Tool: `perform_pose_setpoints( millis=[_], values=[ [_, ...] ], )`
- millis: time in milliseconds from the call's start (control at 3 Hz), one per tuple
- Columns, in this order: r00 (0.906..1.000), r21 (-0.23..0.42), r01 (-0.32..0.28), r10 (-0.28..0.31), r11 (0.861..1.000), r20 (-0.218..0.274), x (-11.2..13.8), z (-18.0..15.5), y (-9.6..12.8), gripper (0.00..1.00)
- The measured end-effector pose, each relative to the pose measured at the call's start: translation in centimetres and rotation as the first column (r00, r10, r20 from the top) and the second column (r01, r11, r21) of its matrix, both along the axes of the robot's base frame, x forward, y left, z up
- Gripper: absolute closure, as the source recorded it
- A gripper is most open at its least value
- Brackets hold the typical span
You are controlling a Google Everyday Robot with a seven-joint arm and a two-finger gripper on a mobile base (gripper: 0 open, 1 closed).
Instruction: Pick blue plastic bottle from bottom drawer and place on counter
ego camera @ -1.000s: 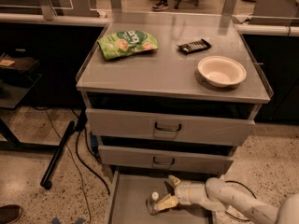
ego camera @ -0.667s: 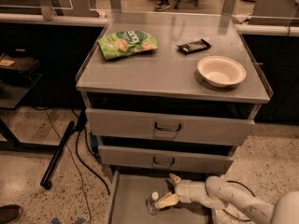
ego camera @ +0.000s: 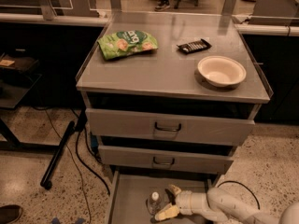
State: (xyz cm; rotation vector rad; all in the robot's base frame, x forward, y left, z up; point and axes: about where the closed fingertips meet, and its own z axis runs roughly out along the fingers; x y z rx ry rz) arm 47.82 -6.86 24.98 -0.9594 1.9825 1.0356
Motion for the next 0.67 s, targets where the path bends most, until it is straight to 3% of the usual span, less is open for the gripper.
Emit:
perform_pose_setpoints(
  millis=[333,667],
  values=[
    [0.9992,0.001,0.007,-0.007,1.0,-0.04,-1.74,-0.47,0.36,0.0],
    [0.9991,0.002,0.007,-0.006,1.0,-0.041,-1.79,-0.47,0.42,0.0]
  ],
)
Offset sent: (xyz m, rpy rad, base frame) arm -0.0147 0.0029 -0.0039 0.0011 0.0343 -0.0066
